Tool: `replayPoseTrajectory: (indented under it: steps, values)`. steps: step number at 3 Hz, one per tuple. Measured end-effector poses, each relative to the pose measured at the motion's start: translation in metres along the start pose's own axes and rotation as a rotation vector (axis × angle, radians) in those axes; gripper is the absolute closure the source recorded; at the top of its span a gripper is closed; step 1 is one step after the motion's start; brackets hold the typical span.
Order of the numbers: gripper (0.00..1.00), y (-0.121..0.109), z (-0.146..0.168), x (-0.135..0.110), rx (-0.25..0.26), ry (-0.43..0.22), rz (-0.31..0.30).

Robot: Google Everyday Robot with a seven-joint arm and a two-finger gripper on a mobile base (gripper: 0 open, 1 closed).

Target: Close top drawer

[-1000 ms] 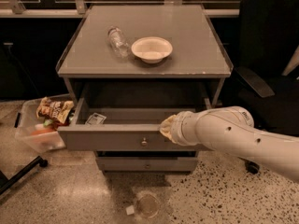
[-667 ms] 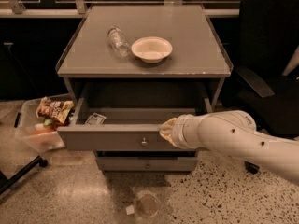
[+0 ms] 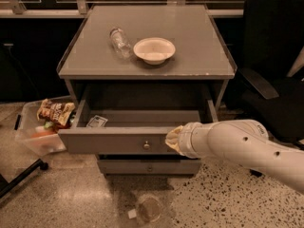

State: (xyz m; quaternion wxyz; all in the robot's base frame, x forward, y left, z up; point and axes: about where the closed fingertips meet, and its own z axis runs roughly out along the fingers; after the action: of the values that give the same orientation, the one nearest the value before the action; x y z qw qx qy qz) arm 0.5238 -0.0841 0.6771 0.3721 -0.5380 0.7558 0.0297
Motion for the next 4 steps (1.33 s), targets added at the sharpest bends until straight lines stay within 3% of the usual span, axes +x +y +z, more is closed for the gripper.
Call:
replayPoseTrajectory:
  steps: [2,4]
  values:
    - [1.0,0.005,0.023,0.02,-0.064,0.029,0.031]
    - [0.58,-0.006,0.039,0.014,-0.062,0.025,0.032]
